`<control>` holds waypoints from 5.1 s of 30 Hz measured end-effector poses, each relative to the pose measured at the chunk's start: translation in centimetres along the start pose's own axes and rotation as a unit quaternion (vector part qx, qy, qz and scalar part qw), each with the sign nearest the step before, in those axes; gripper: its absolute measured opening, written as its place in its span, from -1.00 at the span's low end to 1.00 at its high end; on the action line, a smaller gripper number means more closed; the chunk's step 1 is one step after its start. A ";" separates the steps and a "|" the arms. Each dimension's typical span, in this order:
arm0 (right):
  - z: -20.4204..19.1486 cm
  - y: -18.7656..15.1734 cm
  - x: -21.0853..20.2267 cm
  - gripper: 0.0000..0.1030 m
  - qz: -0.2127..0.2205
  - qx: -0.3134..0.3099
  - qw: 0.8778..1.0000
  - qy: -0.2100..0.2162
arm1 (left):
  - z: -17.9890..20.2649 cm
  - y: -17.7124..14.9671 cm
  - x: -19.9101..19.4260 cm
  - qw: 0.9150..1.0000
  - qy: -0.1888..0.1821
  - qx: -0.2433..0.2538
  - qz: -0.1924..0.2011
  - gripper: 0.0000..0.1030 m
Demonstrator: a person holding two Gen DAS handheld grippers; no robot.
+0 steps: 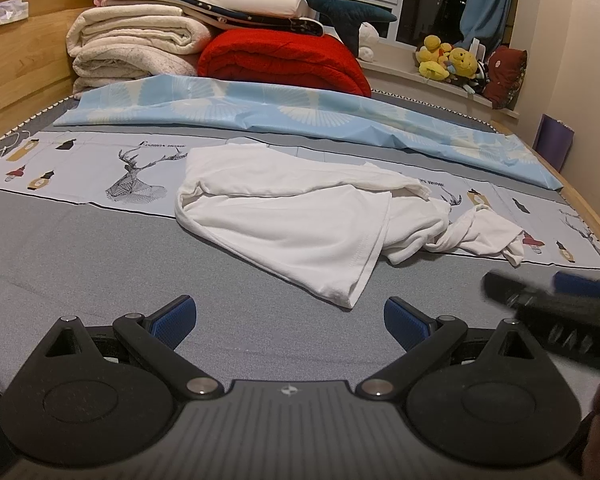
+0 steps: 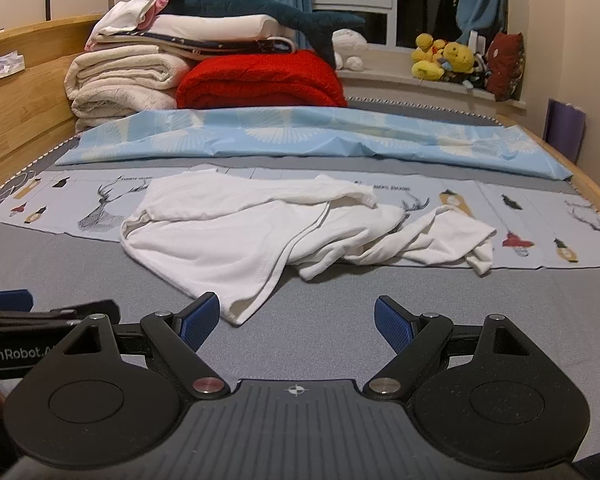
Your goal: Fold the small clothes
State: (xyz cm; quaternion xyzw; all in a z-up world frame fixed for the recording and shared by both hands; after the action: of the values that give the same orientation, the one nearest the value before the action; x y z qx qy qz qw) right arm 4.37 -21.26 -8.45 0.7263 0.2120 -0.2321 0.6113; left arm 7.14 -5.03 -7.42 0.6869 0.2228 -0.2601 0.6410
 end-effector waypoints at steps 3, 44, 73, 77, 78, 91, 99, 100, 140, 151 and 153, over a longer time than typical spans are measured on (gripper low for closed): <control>1.4 1.2 -0.7 0.66 0.024 0.024 0.999 -0.015 | -0.4 -0.1 -0.1 1.000 0.007 0.006 0.003 0.96; 15.9 7.5 5.5 -0.20 0.010 0.122 0.992 -0.026 | 1.0 3.4 12.0 0.965 -0.151 0.194 -0.092 -0.95; 9.4 -1.8 16.0 0.03 -0.289 0.076 0.954 0.020 | -18.6 -4.1 14.3 0.943 -0.154 0.068 -0.288 -0.17; 9.8 -2.4 15.4 -0.91 -0.306 0.072 0.949 0.023 | -17.7 -5.8 15.0 0.933 -0.132 0.101 -0.319 -0.92; 10.1 -2.2 14.9 -0.92 -0.302 0.081 0.949 0.029 | -17.3 -5.7 14.9 0.933 -0.138 0.108 -0.315 -1.00; 25.6 0.8 3.6 -0.94 -0.199 0.249 0.947 -0.035 | -13.3 -5.8 9.4 0.921 -0.188 0.199 -0.278 -1.00; 24.7 -1.8 5.1 -0.89 -0.268 0.180 0.944 -0.062 | -9.6 -5.0 7.6 0.919 -0.247 0.148 -0.270 -0.54; 24.7 -1.7 5.1 -0.89 -0.266 0.184 0.944 -0.060 | -8.4 -5.2 7.6 0.914 -0.252 0.165 -0.270 -0.54; 11.9 -7.0 11.0 -0.24 -0.396 0.007 0.918 0.020 | -15.9 -5.4 13.4 0.937 -0.075 0.150 -0.308 -0.32; 14.9 -4.5 12.6 -0.95 -0.328 0.010 0.941 -0.083 | -11.1 -2.3 14.7 0.946 -0.045 0.196 -0.254 -0.32; 16.2 -3.9 12.8 -0.93 -0.322 0.036 0.940 -0.102 | -9.8 -1.3 14.6 0.951 -0.061 0.190 -0.235 -0.32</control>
State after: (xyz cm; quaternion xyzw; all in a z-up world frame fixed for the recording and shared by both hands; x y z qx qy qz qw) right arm 11.01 -36.28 -21.51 0.6129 0.3628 -0.4969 0.4959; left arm 18.20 4.44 -17.36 0.7069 0.2847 -0.4821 0.4322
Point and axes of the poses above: each gripper's, at about its wrist camera, not at the fingertips, and x roughly the way its jaws point, z to its right, y to its top, the point moved 6 cm from there along x, roughly the way its jaws point, and after that the axes turned 9 degrees about x, right-handed, at the moved point
